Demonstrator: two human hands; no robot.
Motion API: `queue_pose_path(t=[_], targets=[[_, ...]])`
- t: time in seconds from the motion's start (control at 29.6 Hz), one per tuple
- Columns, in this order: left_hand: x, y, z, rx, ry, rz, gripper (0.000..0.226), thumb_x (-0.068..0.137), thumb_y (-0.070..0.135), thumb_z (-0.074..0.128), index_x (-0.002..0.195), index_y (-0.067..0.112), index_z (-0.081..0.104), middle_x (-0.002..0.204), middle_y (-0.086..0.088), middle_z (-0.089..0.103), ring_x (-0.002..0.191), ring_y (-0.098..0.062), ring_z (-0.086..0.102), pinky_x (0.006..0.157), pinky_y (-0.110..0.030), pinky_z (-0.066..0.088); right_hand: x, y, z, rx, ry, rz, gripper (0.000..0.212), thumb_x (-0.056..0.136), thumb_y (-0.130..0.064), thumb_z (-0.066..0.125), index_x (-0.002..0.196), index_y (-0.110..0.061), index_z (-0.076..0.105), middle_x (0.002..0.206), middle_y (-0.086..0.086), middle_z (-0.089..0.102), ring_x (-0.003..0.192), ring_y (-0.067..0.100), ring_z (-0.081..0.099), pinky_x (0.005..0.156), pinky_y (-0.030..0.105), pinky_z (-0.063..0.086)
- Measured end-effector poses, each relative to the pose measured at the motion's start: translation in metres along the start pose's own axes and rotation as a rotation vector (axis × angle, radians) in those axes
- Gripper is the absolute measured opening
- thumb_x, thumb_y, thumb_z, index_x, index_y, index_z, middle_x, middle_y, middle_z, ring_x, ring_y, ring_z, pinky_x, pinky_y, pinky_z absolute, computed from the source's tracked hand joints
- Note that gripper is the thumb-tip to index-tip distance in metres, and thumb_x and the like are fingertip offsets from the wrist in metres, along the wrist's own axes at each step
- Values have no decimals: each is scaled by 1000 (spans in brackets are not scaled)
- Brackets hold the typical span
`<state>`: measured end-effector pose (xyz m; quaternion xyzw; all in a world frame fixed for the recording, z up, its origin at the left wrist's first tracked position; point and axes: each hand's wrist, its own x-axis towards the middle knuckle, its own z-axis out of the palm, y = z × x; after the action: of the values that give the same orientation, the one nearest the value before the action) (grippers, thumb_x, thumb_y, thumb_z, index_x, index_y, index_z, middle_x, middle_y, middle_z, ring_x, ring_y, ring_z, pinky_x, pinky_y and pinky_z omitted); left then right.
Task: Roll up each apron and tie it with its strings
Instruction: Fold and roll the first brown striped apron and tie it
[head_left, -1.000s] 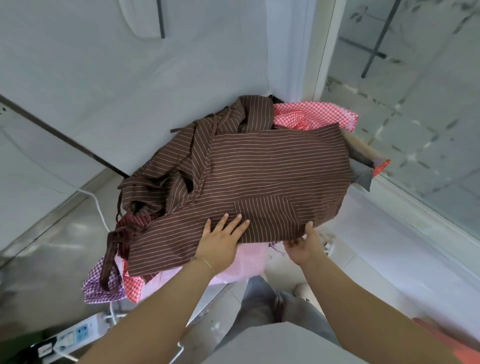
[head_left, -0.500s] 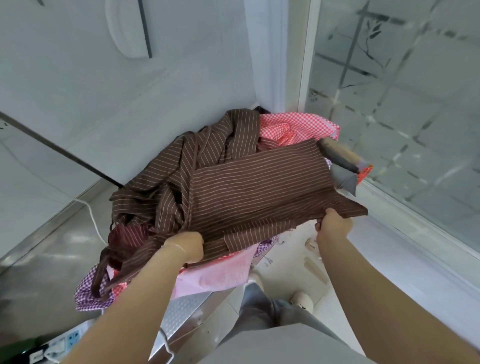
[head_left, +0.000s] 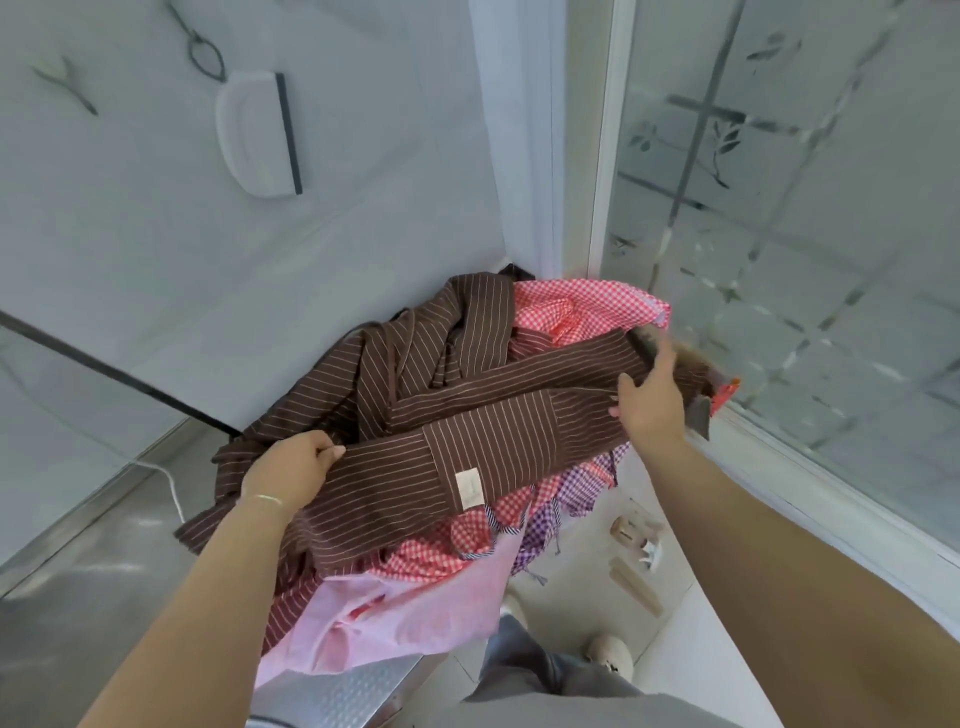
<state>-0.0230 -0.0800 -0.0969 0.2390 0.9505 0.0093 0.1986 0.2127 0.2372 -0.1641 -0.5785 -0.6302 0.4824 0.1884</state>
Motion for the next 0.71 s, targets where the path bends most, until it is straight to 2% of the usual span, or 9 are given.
queue_pose_path(t=[0.07,0.1,0.2,0.27,0.37,0.51,0.57,0.71], targets=[[7,-1,2,68,81,8,24,101,38,42,96,22,59,80,1,62,75,-19,57,68,-33,46,13,-6,6,-185,-105,-49,34,100,-21,46,134,-18,49,111,8,68,90,26,68,87,43,54],[11,-2,4,98,139,25,27,101,37,40,97,20,60,79,0,62,75,-20,57,66,-33,46,18,-9,9,-232,-142,-45,29,101,-20,44,128,-15,55,118,9,66,98,27,65,92,42,52],[24,-8,11,149,362,102,31,101,31,40,90,11,62,75,-6,62,70,-24,53,57,-35,41,26,-19,22,-307,-227,-48,33,99,-11,42,132,-14,48,123,8,60,108,28,59,93,37,48],[26,-11,17,148,467,162,36,101,29,40,80,9,61,67,-6,58,63,-24,51,48,-33,39,30,-20,26,-357,-233,-69,34,99,-10,43,133,-15,45,121,9,61,100,26,58,86,35,48],[28,-19,19,186,590,291,43,99,32,35,72,10,60,61,-5,54,57,-25,51,39,-30,36,38,-18,32,-400,-190,-71,28,100,-15,45,128,-16,49,118,10,62,94,24,57,77,30,43],[39,-27,24,195,760,382,39,99,26,39,75,5,61,64,-9,56,58,-29,52,39,-33,37,48,-20,38,-425,-183,-89,22,101,-21,45,120,-17,56,118,7,63,96,23,59,79,30,44],[41,-31,30,166,838,384,37,100,23,40,77,3,61,66,-11,55,59,-30,52,41,-36,40,54,-21,39,-432,-181,-126,23,102,-22,43,121,-18,55,121,6,62,102,25,60,87,35,47],[41,-30,37,129,929,329,35,102,21,41,80,2,62,71,-15,56,63,-33,51,48,-41,43,71,-23,37,-525,-263,-180,24,102,-23,43,123,-18,55,125,6,61,111,28,58,98,40,44]])
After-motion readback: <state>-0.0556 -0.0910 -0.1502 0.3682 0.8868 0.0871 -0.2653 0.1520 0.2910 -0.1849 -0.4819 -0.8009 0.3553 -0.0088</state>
